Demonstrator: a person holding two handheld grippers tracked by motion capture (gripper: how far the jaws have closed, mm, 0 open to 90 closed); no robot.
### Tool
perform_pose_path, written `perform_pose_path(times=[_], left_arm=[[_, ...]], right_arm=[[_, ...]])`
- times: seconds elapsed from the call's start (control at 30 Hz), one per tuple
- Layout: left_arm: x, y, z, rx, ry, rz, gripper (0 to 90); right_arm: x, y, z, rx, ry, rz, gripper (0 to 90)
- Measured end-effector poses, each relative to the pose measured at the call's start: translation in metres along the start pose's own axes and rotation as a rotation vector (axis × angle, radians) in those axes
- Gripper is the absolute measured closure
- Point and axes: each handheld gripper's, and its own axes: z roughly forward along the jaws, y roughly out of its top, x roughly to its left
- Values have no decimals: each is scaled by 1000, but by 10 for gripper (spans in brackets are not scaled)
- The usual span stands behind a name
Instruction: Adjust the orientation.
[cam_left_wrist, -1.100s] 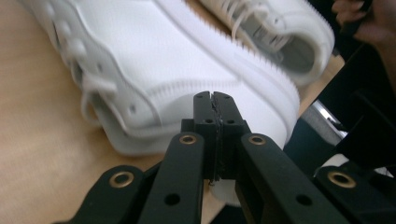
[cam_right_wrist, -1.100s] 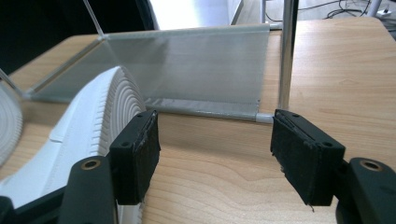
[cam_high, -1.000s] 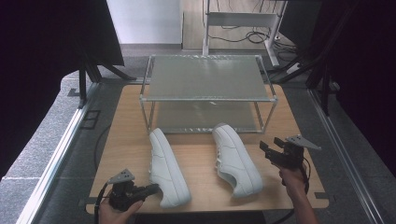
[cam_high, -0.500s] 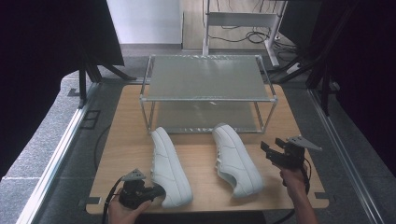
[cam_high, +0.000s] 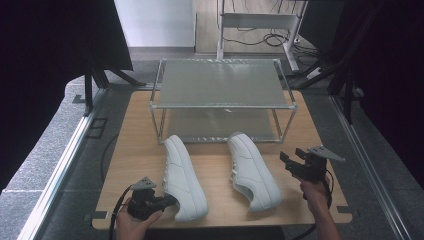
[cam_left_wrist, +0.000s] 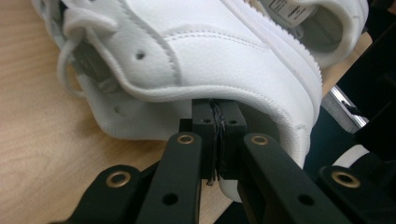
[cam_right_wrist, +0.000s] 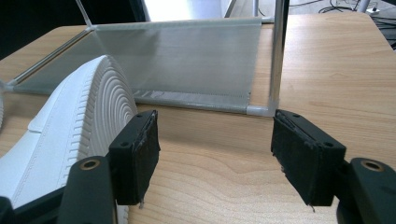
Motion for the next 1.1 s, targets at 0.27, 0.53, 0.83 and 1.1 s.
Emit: perform_pose_path(times=[0.27, 0.53, 0.83, 1.1], left_arm=[[-8, 20, 10, -18, -17, 30, 875], [-10, 52, 44, -40, -96, 21, 900], [-33, 76, 74, 20, -94, 87, 900], [-44, 78, 82, 34, -66, 117, 893]], right_arm=[[-2, 1, -2, -11, -13, 9, 323], [-12, -1, -5, -12, -55, 43, 321], [-22, -5, -11, -14, -71, 69, 321], [-22, -6, -8, -8, -75, 69, 322]])
